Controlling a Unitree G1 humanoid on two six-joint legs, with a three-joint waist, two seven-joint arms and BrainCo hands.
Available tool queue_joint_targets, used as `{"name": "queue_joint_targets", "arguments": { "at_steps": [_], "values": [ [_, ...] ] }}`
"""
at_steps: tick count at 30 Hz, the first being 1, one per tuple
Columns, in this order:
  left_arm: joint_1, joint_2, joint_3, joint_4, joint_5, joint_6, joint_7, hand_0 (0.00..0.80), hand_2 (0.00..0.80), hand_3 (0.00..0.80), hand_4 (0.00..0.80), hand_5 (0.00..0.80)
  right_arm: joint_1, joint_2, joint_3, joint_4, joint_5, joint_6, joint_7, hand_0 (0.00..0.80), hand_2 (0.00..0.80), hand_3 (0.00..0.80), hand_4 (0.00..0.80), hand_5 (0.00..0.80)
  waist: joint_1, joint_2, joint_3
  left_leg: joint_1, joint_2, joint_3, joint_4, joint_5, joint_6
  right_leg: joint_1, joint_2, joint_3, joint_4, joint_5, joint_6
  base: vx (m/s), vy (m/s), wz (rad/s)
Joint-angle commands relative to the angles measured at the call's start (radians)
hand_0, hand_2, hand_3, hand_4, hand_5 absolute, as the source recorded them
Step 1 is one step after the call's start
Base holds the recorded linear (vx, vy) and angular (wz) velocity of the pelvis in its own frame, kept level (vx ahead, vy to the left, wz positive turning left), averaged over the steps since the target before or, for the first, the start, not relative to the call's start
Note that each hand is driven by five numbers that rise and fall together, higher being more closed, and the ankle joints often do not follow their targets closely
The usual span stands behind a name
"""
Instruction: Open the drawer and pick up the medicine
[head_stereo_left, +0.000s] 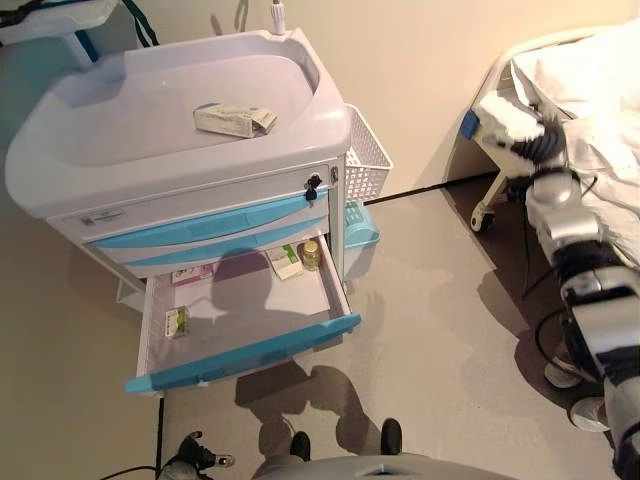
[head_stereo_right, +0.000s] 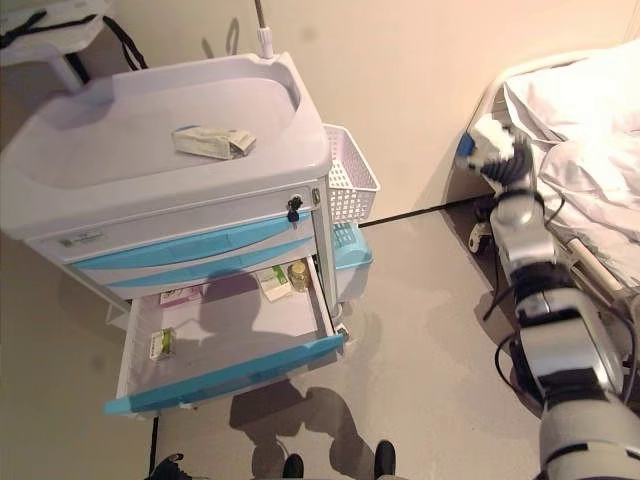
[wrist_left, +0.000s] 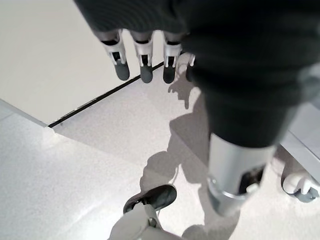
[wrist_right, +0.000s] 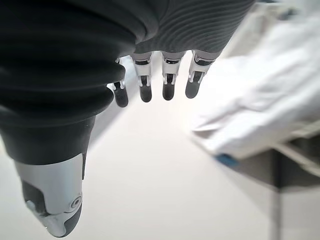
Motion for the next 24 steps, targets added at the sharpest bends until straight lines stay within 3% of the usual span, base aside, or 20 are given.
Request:
{"name": "queue_joint_targets", "arguments": {
  "at_steps": [1,14,24],
  "values": [
    [-0.026,0.026,0.001,0.03,0.031,0.005,0.0,0.0,0.0,0.0,0.0,0.0,-0.002,0.013,-0.044,-0.048,0.027,-0.061,-0.002,0.0,0.0,0.0,0.0,0.0,-0.011,-0.038,0.009,-0.047,-0.048,-0.022,0.001,0.009,0.024,0.049,-0.036,-0.032,0.017,-0.032,0.089,0.003,-0.004,-0.06],
    [-0.025,0.015,0.027,-0.016,0.086,-0.004,-0.041,0.0,0.0,0.0,0.0,0.0,0.463,0.09,-0.248,-0.129,0.007,-0.059,0.05,0.0,0.0,0.0,0.0,0.0,-0.05,-0.013,-0.001,-0.021,-0.049,-0.011,0.001,-0.003,0.026,0.072,-0.04,-0.027,0.018,-0.044,0.089,0.002,-0.002,-0.02],
    [-0.031,0.03,0.024,-0.055,0.125,-0.01,-0.068,0.0,0.0,0.0,0.0,0.0,0.614,0.115,-0.3,-0.029,-0.028,-0.044,0.092,0.0,0.0,0.0,0.0,0.0,-0.073,-0.01,-0.004,-0.01,-0.047,0.0,0.0,-0.007,0.026,0.073,-0.037,-0.018,0.018,-0.044,0.089,0.002,-0.003,-0.03]
  ]
}}
